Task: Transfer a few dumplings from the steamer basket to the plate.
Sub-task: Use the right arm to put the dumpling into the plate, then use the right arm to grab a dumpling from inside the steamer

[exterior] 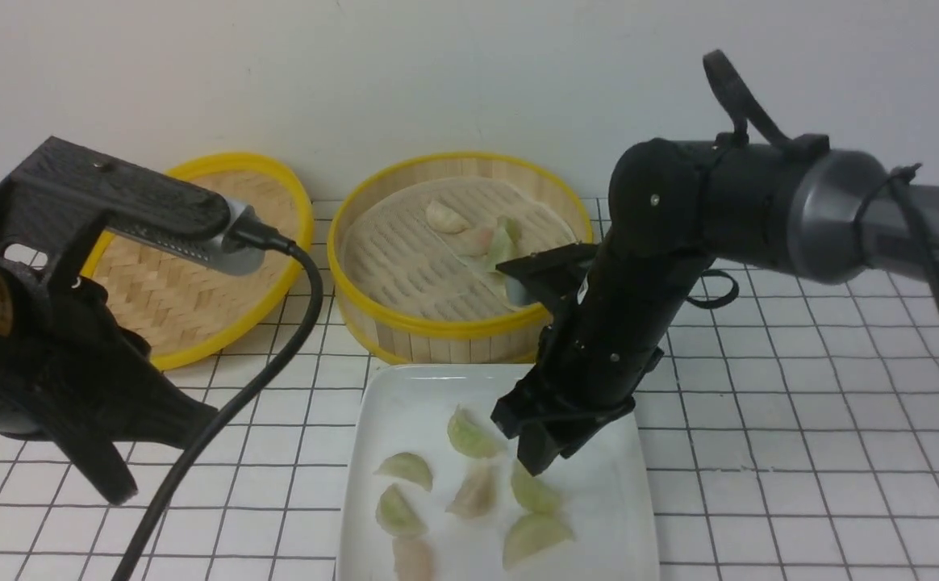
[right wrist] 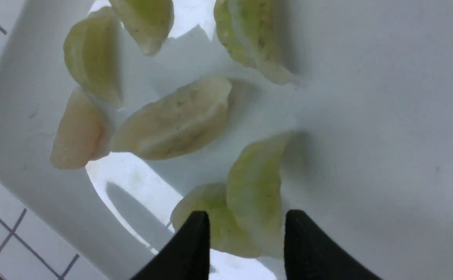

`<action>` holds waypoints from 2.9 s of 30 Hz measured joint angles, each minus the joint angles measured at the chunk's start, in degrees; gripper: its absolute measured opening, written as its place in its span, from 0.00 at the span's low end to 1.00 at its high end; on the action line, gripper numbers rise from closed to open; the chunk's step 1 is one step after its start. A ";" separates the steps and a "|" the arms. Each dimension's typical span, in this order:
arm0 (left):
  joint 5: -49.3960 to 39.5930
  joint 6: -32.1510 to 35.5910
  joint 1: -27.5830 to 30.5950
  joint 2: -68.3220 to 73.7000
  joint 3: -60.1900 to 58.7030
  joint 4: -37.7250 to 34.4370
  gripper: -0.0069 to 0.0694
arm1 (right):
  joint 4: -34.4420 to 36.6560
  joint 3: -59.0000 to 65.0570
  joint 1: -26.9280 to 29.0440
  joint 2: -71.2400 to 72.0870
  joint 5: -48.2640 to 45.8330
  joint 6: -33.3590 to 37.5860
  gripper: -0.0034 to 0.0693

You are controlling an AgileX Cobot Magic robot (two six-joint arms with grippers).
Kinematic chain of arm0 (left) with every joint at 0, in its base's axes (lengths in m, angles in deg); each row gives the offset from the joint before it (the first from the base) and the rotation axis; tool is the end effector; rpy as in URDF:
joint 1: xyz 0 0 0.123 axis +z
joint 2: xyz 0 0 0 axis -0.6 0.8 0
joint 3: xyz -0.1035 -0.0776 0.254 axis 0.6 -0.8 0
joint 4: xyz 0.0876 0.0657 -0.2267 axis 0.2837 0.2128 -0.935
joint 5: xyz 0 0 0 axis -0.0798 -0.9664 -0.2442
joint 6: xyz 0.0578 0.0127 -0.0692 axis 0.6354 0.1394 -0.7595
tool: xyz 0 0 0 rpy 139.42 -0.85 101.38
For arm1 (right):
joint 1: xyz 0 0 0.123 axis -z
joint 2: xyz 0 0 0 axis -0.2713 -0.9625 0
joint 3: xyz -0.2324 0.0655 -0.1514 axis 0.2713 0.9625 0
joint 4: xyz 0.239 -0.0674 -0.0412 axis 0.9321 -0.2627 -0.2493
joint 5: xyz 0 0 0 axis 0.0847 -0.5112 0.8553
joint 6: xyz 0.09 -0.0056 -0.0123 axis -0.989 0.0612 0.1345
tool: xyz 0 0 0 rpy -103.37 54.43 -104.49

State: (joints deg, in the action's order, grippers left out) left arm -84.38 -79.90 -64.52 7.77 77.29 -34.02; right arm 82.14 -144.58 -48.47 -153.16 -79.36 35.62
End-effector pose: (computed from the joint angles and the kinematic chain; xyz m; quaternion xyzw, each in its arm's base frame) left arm 0.1841 -0.0816 0.3368 0.1627 0.9513 -0.0060 0.2618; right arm 0.3131 0.2351 0.2030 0.2998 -0.9405 -0.1591 0.0192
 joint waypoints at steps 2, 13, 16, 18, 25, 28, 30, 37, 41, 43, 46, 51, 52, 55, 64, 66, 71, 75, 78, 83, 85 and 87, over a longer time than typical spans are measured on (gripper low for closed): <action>0.00 0.05 0.00 0.00 0.00 0.11 0.08 | -0.45 -1.12 0.00 -0.19 -0.08 -0.10 0.53; 0.04 0.16 0.00 0.00 0.00 0.11 0.08 | -8.01 -30.57 2.77 -7.62 1.48 -2.04 0.67; -0.10 0.16 0.00 0.00 0.00 0.11 0.08 | -11.27 -40.89 3.44 -14.98 -1.81 -2.32 0.67; -0.60 0.16 0.00 0.00 0.00 0.18 0.08 | -14.06 -47.71 3.60 -20.76 -4.38 -2.93 0.67; -2.13 0.16 0.00 0.00 0.00 0.37 0.08 | -19.81 -58.20 3.65 -31.74 -5.84 -7.02 0.67; -2.72 0.16 0.00 0.00 0.00 0.37 0.08 | -19.61 -58.09 3.65 -32.08 -6.03 -7.86 0.67; -2.91 0.16 0.00 0.00 0.00 0.37 0.08 | -19.24 -57.21 3.65 -31.75 -6.03 -8.57 0.67; -4.46 0.16 0.00 0.00 0.00 0.37 0.08 | -19.76 -50.56 2.93 -29.95 -5.34 -9.42 0.67; -4.52 0.45 0.00 0.00 0.00 0.79 0.08 | -21.68 -49.66 2.30 -29.64 -4.94 -9.29 0.67; -4.52 0.68 0.00 0.00 0.00 1.17 0.08 | -21.81 -49.66 2.30 -29.64 -4.94 -9.17 0.67; -4.34 0.72 0.00 0.00 0.00 1.37 0.08 | -22.60 -49.66 2.30 -29.81 -4.89 -8.81 0.63; -4.20 0.72 0.00 0.00 0.00 1.37 0.08 | -25.28 -49.66 1.97 -30.20 -4.35 -8.39 0.46; -4.20 0.74 0.00 0.00 0.00 1.37 0.08 | -25.99 -49.66 1.90 -30.27 -3.95 -8.26 0.39; -4.20 0.79 0.00 0.00 0.00 1.10 0.08 | -26.13 -49.90 1.90 -30.54 -3.50 -7.99 0.28; -4.71 1.27 0.00 -0.04 0.00 0.59 0.08 | -24.66 -55.23 1.90 -30.30 -5.46 -7.93 0.07; -4.84 1.31 0.00 -0.04 0.00 0.59 0.08 | -23.87 -55.37 1.90 -28.80 -5.80 -7.93 0.04; -5.03 1.31 0.00 -0.04 0.00 0.57 0.08 | -22.42 -55.57 1.90 -25.46 -6.04 -7.93 0.03; -5.22 1.31 0.00 -0.04 0.00 0.39 0.08 | -22.23 -55.75 1.90 -25.30 -6.09 -7.81 0.05; -5.75 1.31 0.00 -0.04 0.00 -0.11 0.08 | -22.23 -55.75 1.90 -26.36 -6.09 -6.87 0.12; -5.92 1.31 0.00 -0.04 0.00 -0.54 0.08 | -22.38 -55.75 1.90 -29.78 -6.09 -5.17 0.37; -5.92 1.31 0.00 -0.04 0.00 -0.59 0.08 | -23.56 -55.75 1.90 -31.38 -6.09 -5.04 0.54; -5.92 1.33 0.00 -0.04 0.00 -0.58 0.08 | -24.55 -55.75 1.90 -32.44 -6.09 -5.04 0.63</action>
State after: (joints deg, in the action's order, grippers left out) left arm -90.30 -78.57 -64.52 7.73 77.29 -34.60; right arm 57.59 -200.33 -46.57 -185.59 -85.45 30.59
